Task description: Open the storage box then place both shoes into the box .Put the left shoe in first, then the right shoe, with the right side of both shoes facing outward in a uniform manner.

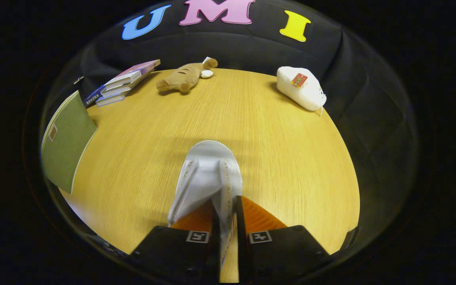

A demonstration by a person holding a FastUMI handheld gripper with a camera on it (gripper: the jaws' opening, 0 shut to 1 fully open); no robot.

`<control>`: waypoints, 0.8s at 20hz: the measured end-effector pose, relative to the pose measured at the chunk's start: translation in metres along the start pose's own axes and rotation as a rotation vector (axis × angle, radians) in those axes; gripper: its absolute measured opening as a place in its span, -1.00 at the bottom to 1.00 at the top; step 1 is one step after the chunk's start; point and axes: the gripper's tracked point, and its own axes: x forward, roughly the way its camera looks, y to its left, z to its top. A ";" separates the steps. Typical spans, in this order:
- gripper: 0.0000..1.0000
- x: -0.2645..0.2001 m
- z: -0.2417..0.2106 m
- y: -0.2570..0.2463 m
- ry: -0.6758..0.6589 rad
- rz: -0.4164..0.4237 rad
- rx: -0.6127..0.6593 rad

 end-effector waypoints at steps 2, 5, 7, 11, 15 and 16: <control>-0.89 0.000 0.003 0.004 0.014 0.016 0.044; -0.89 -0.012 0.010 0.006 0.024 0.048 0.159; -0.90 -0.024 0.022 0.003 -0.004 0.040 0.206; -0.90 -0.065 0.056 0.016 -0.034 0.069 0.297; -0.90 -0.123 0.109 0.062 -0.074 0.158 0.324; -0.90 -0.136 0.121 0.077 -0.073 0.184 0.331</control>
